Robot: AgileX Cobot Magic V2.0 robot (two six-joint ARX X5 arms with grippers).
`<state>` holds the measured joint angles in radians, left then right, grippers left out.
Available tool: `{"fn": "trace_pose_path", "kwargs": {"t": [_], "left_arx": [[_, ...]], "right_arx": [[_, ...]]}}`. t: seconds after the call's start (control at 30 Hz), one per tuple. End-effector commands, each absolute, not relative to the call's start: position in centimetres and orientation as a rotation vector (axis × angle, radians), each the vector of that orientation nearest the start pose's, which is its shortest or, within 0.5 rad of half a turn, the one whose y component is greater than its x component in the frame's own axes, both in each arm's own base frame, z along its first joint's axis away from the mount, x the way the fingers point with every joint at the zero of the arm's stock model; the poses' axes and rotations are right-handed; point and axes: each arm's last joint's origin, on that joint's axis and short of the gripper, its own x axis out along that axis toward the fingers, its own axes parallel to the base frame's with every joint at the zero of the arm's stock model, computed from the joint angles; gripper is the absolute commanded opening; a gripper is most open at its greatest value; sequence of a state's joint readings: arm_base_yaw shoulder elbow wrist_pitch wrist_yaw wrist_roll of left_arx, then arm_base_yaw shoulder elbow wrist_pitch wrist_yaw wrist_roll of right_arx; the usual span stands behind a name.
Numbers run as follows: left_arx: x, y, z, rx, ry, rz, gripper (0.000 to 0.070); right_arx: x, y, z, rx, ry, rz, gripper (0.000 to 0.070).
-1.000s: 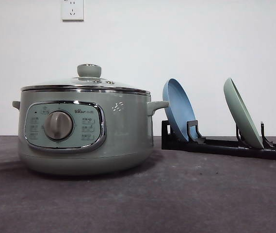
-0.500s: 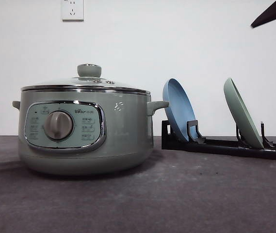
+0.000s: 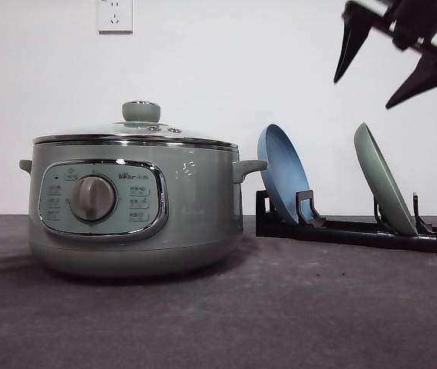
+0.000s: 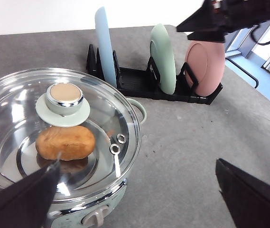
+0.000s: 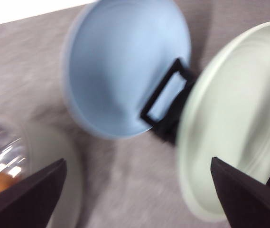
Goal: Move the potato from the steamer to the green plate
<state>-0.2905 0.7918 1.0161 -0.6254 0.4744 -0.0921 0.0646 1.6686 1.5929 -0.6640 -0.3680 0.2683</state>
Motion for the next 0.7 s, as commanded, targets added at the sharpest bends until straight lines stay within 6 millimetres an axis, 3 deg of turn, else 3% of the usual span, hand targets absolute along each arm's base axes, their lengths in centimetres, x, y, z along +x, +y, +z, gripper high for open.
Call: {"fn": "trace_pose_path", "kwargs": {"t": [0.0, 0.1, 0.2, 0.3, 0.4, 0.57, 0.67], "left_arx": [[13.6, -5.5, 37.5, -0.122, 0.420, -0.748, 0.0672], [13.6, -5.5, 37.5, -0.121, 0.420, -0.748, 0.0672], [13.6, -5.5, 37.4, -0.121, 0.425, -0.747, 0.0672], [13.6, -5.5, 37.3, -0.123, 0.440, -0.746, 0.0672], [13.7, -5.6, 37.2, -0.124, 0.453, -0.745, 0.0672], [13.7, -5.6, 37.2, -0.124, 0.453, -0.745, 0.0672], [13.7, -5.6, 37.2, -0.124, 0.453, -0.745, 0.0672]], "right_arx": [[37.4, 3.2, 34.3, 0.383, 0.775, 0.296, 0.0611], [38.6, 2.8, 33.4, 0.397, 0.770, 0.277, 0.0606], [39.4, 2.4, 32.6, 0.409, 0.763, 0.260, 0.0529], [40.1, 2.1, 32.0, 0.414, 0.750, 0.255, 0.0518], [40.5, 2.0, 31.7, 0.420, 0.739, 0.250, 0.0514], [40.8, 1.9, 31.6, 0.423, 0.731, 0.245, 0.0410], [40.9, 1.9, 31.5, 0.424, 0.727, 0.246, 0.0396]]}}
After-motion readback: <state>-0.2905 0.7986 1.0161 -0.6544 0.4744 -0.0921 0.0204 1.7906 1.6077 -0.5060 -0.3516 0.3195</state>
